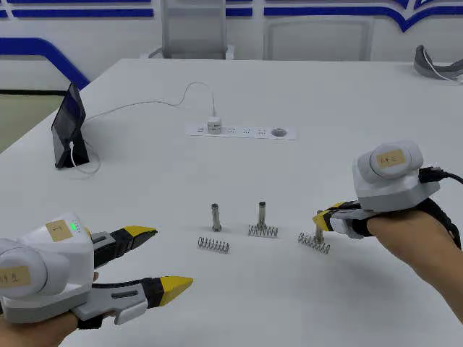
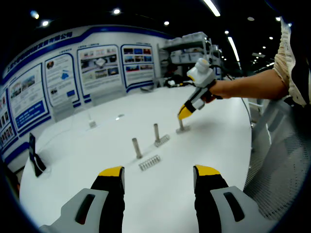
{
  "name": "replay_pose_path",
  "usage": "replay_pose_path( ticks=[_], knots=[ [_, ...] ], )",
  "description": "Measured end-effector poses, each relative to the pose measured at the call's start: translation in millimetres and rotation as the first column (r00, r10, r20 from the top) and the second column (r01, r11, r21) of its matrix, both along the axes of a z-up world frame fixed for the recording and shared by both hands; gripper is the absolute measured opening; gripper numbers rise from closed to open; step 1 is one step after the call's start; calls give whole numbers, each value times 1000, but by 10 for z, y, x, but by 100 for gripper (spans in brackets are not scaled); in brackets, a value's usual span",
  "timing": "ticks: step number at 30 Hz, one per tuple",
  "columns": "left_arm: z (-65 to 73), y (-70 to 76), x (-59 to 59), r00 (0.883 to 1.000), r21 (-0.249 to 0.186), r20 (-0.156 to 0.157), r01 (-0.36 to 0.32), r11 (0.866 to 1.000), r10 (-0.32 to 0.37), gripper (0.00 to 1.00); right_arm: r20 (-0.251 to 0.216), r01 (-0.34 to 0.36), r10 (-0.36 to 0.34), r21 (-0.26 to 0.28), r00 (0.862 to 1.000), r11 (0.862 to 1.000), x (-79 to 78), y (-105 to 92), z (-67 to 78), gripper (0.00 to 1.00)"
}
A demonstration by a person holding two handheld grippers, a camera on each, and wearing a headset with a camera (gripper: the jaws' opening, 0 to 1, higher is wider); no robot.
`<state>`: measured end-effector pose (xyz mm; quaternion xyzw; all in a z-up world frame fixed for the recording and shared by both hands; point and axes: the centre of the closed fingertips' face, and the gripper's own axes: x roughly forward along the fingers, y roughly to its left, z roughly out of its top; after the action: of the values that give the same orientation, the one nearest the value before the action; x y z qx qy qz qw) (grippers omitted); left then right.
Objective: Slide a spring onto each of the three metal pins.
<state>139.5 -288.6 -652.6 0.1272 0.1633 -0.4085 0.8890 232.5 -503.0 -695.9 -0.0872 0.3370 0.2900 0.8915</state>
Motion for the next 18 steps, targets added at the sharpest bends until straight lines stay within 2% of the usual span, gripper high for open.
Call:
replay_pose_path(
  ticks=[11,18],
  knots=[
    [-46,4,-20,1000,-6,-6,-7,1000,7,58,-2,-19,19,8,1000,1000,-39,-6,-2,10],
    [-62,18,-20,1000,-17,-7,-12,1000,12,58,2,-32,32,-6,999,999,-72,5,3,10]
  ],
)
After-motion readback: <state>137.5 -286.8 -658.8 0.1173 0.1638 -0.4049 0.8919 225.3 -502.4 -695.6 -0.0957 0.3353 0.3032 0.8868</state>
